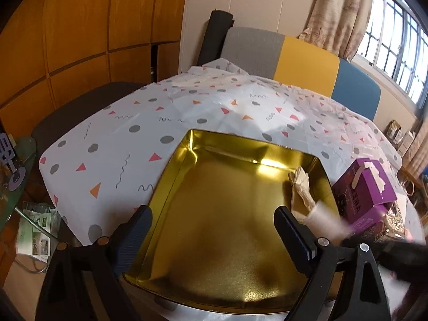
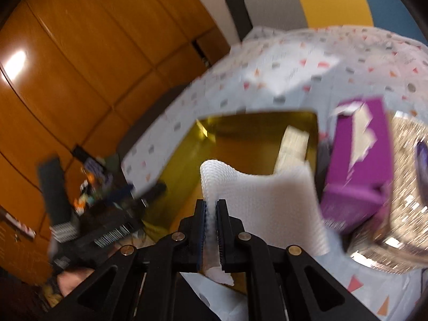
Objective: Organize soft objects
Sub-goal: 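Carry the white waffle towel to the gold tray and open the right tool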
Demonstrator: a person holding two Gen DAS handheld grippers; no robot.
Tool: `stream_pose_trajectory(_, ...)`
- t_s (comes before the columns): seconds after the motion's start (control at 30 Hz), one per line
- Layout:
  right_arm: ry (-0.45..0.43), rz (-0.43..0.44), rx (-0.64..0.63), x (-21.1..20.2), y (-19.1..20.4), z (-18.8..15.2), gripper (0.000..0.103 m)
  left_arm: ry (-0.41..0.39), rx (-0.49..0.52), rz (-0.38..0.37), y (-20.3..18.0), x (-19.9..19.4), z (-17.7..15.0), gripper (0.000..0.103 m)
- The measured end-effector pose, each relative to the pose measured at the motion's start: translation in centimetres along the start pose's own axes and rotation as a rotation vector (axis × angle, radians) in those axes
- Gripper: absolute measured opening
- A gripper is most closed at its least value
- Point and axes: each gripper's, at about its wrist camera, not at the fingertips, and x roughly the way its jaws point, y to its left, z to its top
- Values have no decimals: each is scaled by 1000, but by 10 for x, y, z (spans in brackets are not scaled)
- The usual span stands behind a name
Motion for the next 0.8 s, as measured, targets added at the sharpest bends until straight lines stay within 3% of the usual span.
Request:
stream_pose_trajectory(0.1, 56, -32, -54, 21, 11, -16, 10, -4, 6, 0, -1, -2, 2, 93)
stream_pose_trajectory(0.2, 96, -101, -94, 33, 15, -26, 33, -8, 21, -5, -3, -4, 1, 93)
stream_pose_trajectory(0.3, 88, -218, -146, 36, 15, -32, 38, -15, 27, -12, -6, -7, 1, 93)
stream_pose_trajectory(0.8, -111, -366, -149, -47, -4, -46, 41, -59, 151, -91, -47, -33, -4, 95)
